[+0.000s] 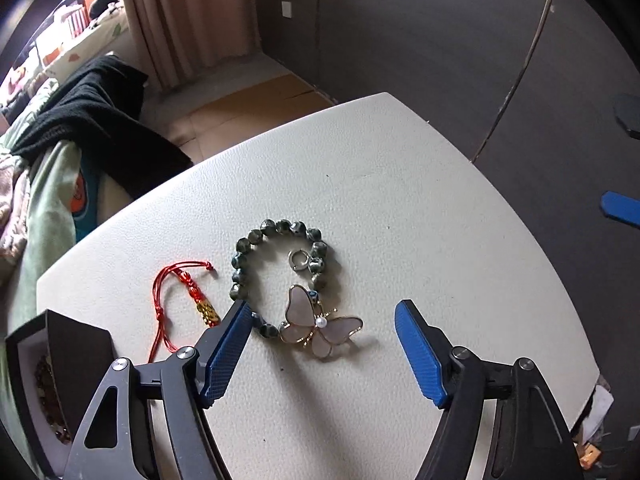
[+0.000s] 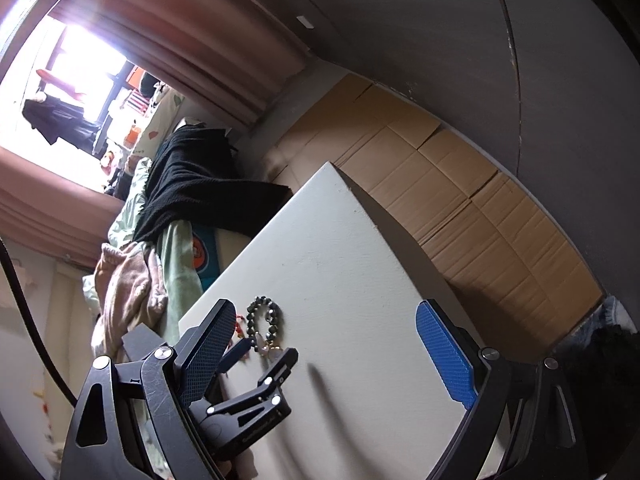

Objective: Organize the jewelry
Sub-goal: 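Close the left gripper on the butterfly charm of the grey bead bracelet, then carry the butterfly bracelet into the box with the left gripper while the right grasps the grey bead bracelet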

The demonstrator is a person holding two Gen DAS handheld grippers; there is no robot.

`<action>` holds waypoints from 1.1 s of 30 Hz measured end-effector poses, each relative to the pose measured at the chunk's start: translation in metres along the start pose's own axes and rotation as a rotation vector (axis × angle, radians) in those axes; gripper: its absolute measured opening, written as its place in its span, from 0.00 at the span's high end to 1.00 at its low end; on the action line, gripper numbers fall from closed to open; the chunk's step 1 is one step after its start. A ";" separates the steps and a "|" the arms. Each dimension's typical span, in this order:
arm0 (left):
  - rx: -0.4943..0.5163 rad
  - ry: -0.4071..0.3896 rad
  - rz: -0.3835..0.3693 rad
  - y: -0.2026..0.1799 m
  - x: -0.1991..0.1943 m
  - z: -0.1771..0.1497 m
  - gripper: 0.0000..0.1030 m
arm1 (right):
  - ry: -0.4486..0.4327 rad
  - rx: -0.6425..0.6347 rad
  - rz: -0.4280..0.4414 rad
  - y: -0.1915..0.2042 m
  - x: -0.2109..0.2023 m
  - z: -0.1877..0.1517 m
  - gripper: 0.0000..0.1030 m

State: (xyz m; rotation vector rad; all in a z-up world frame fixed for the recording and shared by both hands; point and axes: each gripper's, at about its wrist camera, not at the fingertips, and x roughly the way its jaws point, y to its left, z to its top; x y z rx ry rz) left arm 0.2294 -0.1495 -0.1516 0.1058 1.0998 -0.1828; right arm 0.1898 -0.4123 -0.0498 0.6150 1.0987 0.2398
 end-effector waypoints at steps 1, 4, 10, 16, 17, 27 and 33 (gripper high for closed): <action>0.006 -0.003 0.013 -0.001 -0.001 0.000 0.36 | -0.001 -0.002 0.001 0.000 -0.001 0.000 0.10; 0.029 -0.006 0.055 -0.005 0.001 0.002 0.56 | 0.000 -0.007 0.010 -0.001 -0.003 0.001 0.10; 0.022 0.008 0.011 -0.001 -0.003 0.002 0.61 | -0.004 -0.002 0.025 -0.005 -0.008 0.001 0.10; -0.002 -0.023 -0.005 0.010 -0.020 0.003 0.61 | 0.001 -0.011 0.025 -0.003 -0.007 -0.001 0.10; -0.007 -0.030 -0.006 0.012 -0.023 0.003 0.61 | 0.003 -0.015 0.025 -0.003 -0.007 -0.001 0.10; -0.132 -0.116 -0.036 0.063 -0.062 0.000 0.61 | 0.048 -0.088 0.028 0.026 0.013 -0.010 0.10; -0.195 -0.162 -0.082 0.091 -0.076 -0.006 0.61 | 0.092 -0.156 0.014 0.052 0.039 -0.021 0.18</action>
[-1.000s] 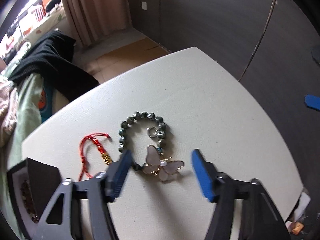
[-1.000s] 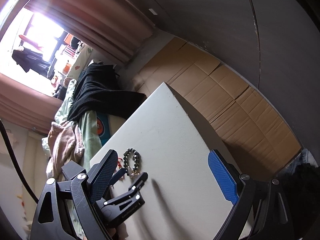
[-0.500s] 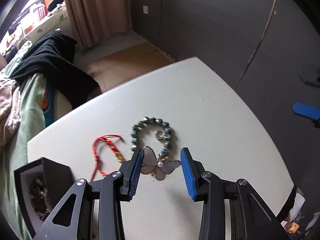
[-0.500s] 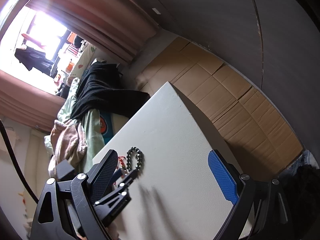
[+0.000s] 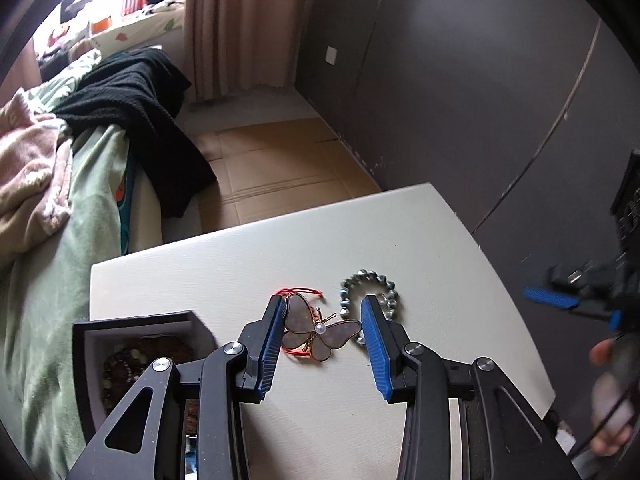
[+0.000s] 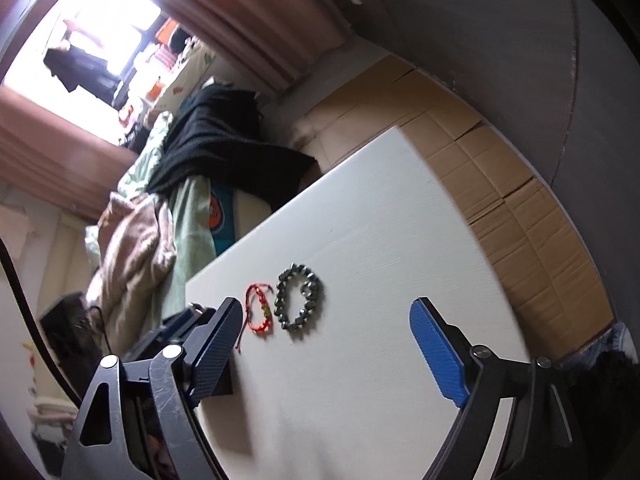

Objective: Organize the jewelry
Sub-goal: 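Carry the butterfly bracelet into the box with the left gripper while the right grasps the grey bead bracelet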

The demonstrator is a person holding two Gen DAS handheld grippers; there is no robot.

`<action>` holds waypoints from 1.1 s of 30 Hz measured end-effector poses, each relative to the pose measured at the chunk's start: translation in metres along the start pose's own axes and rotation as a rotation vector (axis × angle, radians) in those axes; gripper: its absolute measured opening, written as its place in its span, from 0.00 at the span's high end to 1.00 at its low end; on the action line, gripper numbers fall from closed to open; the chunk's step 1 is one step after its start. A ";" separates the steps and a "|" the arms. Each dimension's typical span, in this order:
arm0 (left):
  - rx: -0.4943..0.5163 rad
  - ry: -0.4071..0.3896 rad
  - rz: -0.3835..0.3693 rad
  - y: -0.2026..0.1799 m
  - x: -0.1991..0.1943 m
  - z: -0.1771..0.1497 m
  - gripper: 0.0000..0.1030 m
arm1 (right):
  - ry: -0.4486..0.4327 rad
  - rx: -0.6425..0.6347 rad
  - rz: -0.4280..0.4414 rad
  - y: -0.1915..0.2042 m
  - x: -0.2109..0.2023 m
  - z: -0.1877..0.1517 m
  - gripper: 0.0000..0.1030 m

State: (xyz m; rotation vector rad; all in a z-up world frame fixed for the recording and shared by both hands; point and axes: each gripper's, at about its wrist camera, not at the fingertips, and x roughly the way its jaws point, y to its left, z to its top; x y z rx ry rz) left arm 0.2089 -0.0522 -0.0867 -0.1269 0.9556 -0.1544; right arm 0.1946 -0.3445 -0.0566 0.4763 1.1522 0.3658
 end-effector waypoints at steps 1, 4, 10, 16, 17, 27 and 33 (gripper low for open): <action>-0.009 -0.001 -0.004 0.005 -0.002 0.001 0.61 | 0.009 -0.016 -0.011 0.005 0.006 -0.001 0.21; -0.060 -0.008 -0.024 0.024 -0.008 0.001 0.61 | 0.035 -0.047 -0.041 0.018 0.026 -0.003 0.31; -0.128 -0.017 -0.047 0.051 -0.018 0.000 0.61 | 0.059 -0.080 -0.081 0.034 0.057 -0.003 0.46; -0.181 -0.028 -0.053 0.072 -0.030 -0.003 0.61 | 0.057 -0.102 -0.147 0.042 0.076 -0.006 0.57; -0.188 -0.027 -0.054 0.076 -0.031 -0.004 0.61 | 0.055 -0.102 -0.155 0.043 0.078 -0.006 0.58; -0.217 -0.003 -0.035 0.098 -0.038 -0.012 0.61 | 0.053 -0.141 -0.271 0.056 0.111 -0.009 0.72; -0.213 0.006 -0.028 0.100 -0.039 -0.017 0.61 | 0.077 -0.218 -0.357 0.062 0.113 -0.014 0.87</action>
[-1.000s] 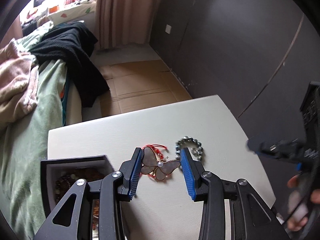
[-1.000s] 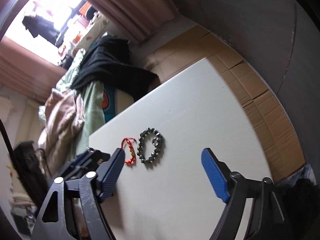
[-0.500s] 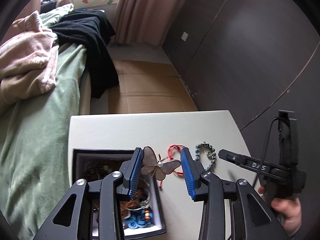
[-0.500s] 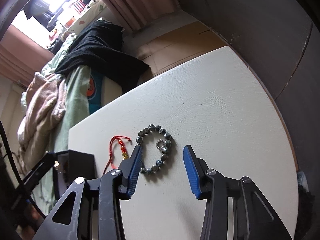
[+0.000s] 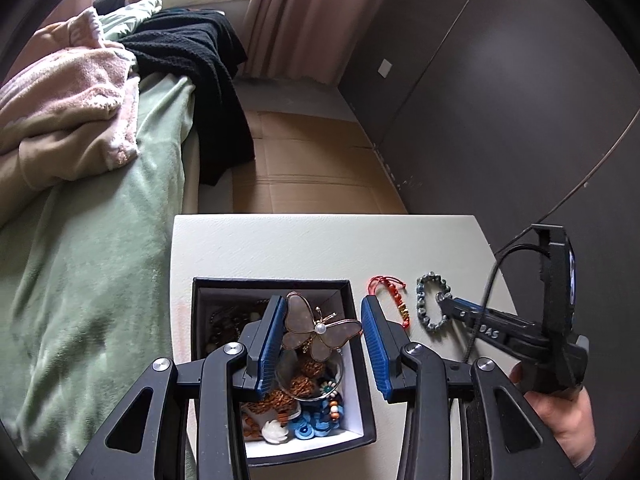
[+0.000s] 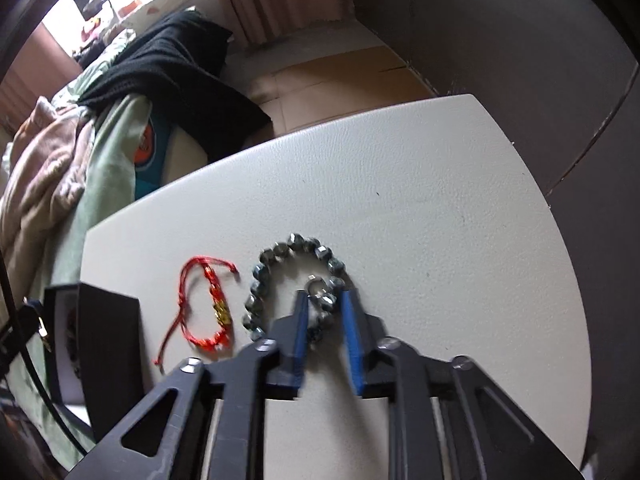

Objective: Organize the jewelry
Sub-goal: 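Carry the butterfly bracelet into the box with the left gripper while the right grasps the grey bead bracelet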

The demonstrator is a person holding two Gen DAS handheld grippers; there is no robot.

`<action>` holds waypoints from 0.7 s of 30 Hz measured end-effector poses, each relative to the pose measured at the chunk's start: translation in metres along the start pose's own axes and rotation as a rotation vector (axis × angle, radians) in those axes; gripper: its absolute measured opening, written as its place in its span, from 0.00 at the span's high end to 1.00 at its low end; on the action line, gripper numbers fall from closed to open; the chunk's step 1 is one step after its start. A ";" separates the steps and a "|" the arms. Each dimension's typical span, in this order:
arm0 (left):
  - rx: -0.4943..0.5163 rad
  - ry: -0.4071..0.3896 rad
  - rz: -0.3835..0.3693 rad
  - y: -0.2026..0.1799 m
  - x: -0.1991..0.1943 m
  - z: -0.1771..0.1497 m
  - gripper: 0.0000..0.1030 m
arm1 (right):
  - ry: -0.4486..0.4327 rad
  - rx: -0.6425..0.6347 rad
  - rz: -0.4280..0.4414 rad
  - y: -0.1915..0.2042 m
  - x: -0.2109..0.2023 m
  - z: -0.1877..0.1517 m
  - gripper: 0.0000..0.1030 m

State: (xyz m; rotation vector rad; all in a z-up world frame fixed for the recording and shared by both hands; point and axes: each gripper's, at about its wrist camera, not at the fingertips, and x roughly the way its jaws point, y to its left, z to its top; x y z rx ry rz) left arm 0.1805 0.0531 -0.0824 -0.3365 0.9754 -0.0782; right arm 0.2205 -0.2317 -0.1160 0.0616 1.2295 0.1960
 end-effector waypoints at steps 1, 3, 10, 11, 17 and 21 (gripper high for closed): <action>0.000 0.001 0.002 0.000 0.000 0.000 0.61 | 0.007 0.011 0.022 -0.005 -0.001 -0.001 0.89; -0.005 0.005 0.002 0.001 -0.001 -0.001 0.61 | 0.020 0.052 0.062 -0.016 -0.003 -0.001 0.90; -0.023 0.028 0.012 0.006 0.000 -0.002 0.61 | -0.041 0.159 0.278 -0.040 -0.033 -0.001 0.90; -0.024 0.028 0.013 0.007 -0.001 -0.002 0.61 | -0.049 0.160 0.301 -0.040 -0.037 -0.001 0.90; 0.013 0.031 0.043 0.002 -0.003 -0.002 0.60 | -0.108 0.156 0.447 -0.028 -0.064 -0.004 0.90; -0.008 0.042 0.038 0.005 -0.004 -0.001 0.37 | -0.135 0.133 0.526 -0.011 -0.075 -0.007 0.90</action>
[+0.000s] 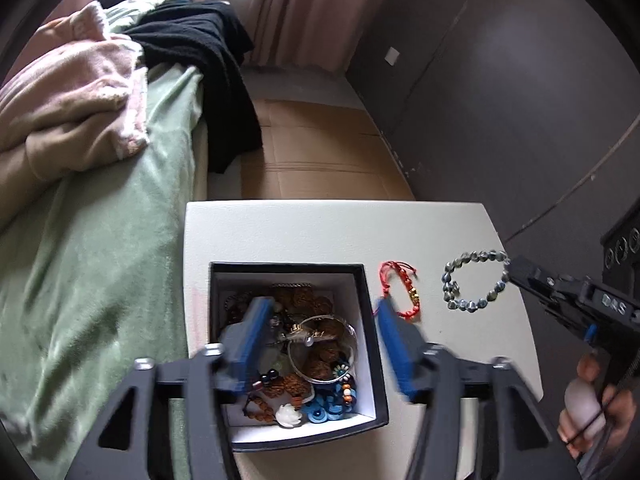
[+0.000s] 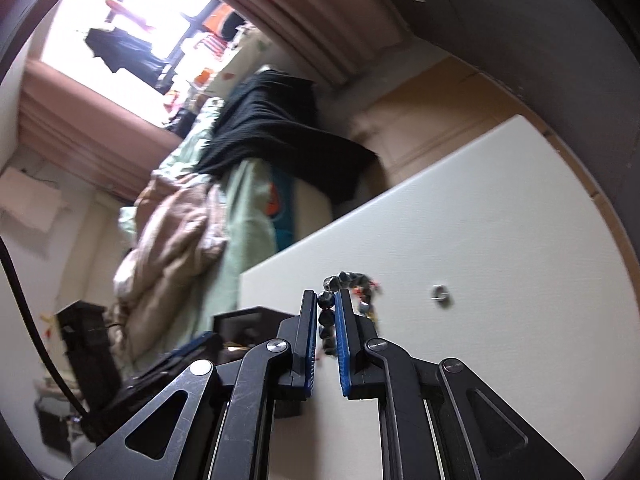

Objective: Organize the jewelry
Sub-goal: 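Lift the grey bead bracelet with the right gripper and drop it into the box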

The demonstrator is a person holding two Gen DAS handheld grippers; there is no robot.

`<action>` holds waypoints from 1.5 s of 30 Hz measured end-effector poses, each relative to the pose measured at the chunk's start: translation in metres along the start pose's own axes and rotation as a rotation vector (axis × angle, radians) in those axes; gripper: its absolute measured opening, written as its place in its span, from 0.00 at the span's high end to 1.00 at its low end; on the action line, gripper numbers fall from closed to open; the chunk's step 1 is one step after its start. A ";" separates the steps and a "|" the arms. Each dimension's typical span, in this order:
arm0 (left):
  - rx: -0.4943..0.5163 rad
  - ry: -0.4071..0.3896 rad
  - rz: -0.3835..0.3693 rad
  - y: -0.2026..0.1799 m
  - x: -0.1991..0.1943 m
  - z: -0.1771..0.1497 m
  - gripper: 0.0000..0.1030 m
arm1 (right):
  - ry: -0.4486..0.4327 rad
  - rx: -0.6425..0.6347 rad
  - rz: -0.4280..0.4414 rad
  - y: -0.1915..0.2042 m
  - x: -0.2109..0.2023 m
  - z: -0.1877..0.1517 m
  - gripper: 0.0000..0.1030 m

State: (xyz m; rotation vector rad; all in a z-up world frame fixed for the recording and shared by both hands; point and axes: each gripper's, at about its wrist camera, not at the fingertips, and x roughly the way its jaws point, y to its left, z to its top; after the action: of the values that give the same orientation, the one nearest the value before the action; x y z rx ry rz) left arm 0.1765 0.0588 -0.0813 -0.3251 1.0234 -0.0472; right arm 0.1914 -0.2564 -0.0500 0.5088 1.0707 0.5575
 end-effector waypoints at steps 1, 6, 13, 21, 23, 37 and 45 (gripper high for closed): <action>0.001 -0.014 0.015 0.002 -0.004 0.001 0.32 | -0.001 -0.002 0.013 0.004 0.001 0.000 0.90; -0.047 -0.070 0.017 0.018 -0.022 0.006 0.32 | -0.014 -0.023 0.093 0.026 0.004 -0.006 0.90; -0.118 -0.099 0.024 0.047 -0.035 0.009 0.32 | 0.005 -0.072 0.208 0.064 0.018 -0.016 0.90; -0.215 -0.138 0.042 0.088 -0.052 0.010 0.32 | 0.082 -0.099 0.256 0.094 0.054 -0.033 0.89; -0.214 -0.136 0.041 0.087 -0.052 0.010 0.32 | 0.139 -0.097 0.228 0.097 0.068 -0.034 0.61; -0.119 -0.114 -0.008 0.043 -0.038 0.012 0.30 | 0.083 -0.047 0.072 0.049 0.030 -0.026 0.39; -0.045 -0.096 -0.034 0.003 -0.024 0.011 0.23 | 0.014 0.020 -0.029 0.010 -0.005 -0.013 0.28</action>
State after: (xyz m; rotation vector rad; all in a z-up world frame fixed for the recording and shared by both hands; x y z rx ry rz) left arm 0.1726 0.0691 -0.0567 -0.3822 0.9245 -0.0388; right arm 0.1762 -0.2502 -0.0456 0.5066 1.0960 0.5261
